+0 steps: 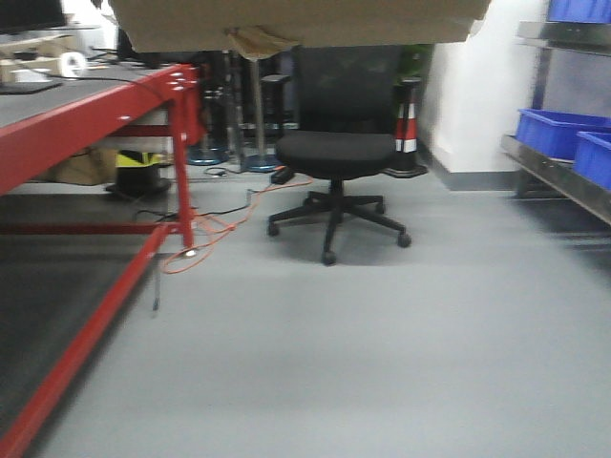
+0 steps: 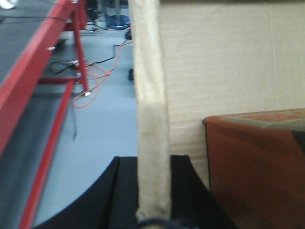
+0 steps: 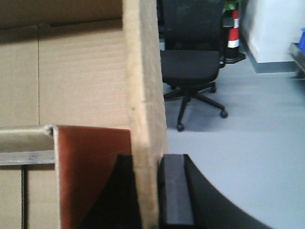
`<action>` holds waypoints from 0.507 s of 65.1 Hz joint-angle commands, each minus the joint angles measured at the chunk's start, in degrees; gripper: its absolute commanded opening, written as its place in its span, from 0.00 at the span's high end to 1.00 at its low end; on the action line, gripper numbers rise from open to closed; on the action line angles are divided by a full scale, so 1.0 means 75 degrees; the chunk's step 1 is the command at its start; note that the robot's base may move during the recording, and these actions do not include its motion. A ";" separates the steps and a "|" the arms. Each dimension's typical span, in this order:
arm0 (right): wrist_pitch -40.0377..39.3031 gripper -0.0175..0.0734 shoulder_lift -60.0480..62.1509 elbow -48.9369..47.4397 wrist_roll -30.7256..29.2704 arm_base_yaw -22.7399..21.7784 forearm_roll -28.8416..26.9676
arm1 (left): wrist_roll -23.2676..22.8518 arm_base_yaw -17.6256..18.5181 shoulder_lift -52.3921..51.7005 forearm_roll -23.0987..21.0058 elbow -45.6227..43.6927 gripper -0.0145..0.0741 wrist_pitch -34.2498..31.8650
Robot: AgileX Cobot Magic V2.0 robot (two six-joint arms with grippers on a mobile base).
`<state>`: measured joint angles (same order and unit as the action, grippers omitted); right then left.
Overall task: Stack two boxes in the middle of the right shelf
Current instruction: 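Carry the boxes in both grippers while driving to the steel shelf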
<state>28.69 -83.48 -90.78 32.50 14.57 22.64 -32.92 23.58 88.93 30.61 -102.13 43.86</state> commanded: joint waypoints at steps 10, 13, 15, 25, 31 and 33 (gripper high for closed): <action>-0.0508 0.98 0.0109 -0.0137 0.0051 -0.0071 0.0223 | 0.0017 -0.0040 -0.0130 0.0166 -0.0101 0.96 -0.0217; -0.0520 0.98 0.0109 -0.0137 0.0051 -0.0071 0.0223 | 0.0017 -0.0040 -0.0130 0.0166 -0.0101 0.96 -0.0217; -0.0520 0.98 0.0109 -0.0137 0.0051 -0.0071 0.0223 | 0.0017 -0.0040 -0.0130 0.0166 -0.0101 0.96 -0.0217; -0.0520 0.98 0.0109 -0.0137 0.0051 -0.0071 0.0223 | 0.0017 -0.0040 -0.0130 0.0166 -0.0101 0.96 -0.0217; -0.0520 0.98 0.0109 -0.0137 0.0051 -0.0071 0.0223 | 0.0017 -0.0040 -0.0130 0.0166 -0.0101 0.96 -0.0217; -0.0520 0.98 0.0109 -0.0137 0.0051 -0.0071 0.0223 | 0.0017 -0.0040 -0.0130 0.0166 -0.0101 0.96 -0.0217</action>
<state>28.01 -83.70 -90.78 32.50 14.57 22.64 -32.92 23.34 88.93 30.84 -102.13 43.86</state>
